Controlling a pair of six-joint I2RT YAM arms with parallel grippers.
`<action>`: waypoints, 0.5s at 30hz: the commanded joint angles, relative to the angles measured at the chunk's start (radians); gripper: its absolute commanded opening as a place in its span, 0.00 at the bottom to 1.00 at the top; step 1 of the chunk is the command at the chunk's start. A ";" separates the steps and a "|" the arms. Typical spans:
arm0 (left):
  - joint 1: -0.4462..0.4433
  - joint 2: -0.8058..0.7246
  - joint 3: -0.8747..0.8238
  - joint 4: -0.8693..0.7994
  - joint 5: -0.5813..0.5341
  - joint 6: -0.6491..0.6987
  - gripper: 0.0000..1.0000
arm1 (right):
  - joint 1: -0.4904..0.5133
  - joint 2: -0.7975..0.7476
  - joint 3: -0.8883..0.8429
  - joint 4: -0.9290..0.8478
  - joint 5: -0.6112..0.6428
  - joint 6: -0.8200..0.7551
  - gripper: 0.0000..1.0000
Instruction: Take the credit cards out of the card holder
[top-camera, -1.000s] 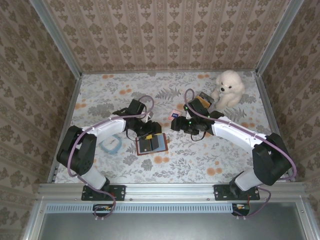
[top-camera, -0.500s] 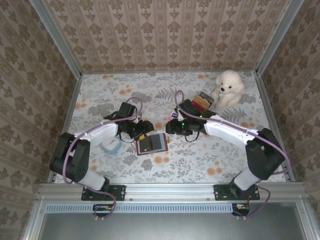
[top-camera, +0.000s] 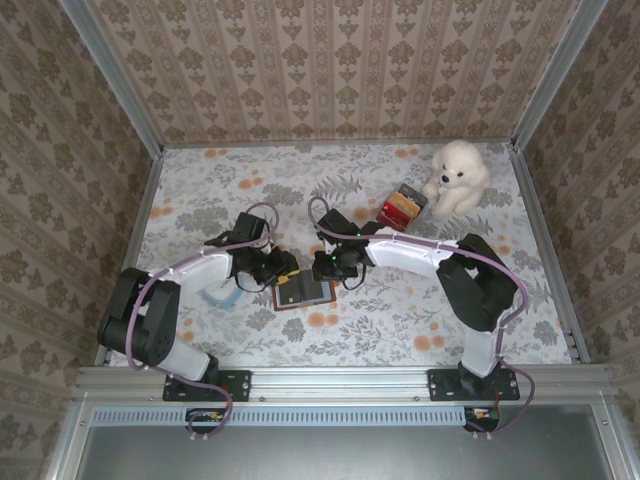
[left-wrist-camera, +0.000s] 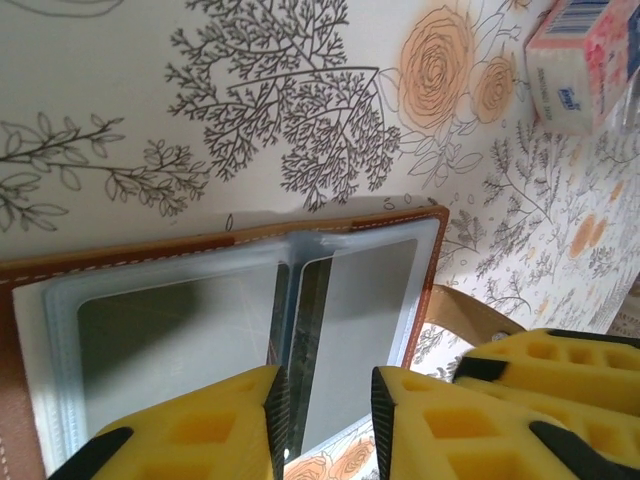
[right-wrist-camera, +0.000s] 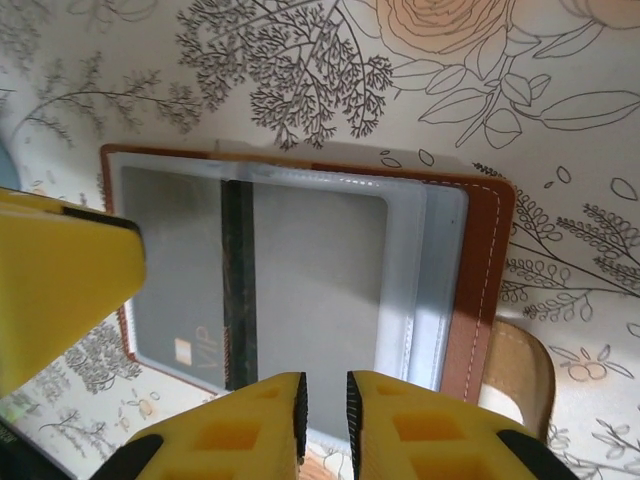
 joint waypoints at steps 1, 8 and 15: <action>-0.001 0.025 -0.002 0.014 0.026 0.013 0.29 | 0.007 0.038 0.040 -0.042 0.007 -0.001 0.22; -0.012 0.076 0.013 0.035 0.059 0.032 0.28 | 0.007 0.087 0.040 -0.043 0.024 0.002 0.28; -0.012 0.099 0.010 0.044 0.064 0.055 0.22 | 0.006 0.108 0.035 -0.047 0.022 0.001 0.27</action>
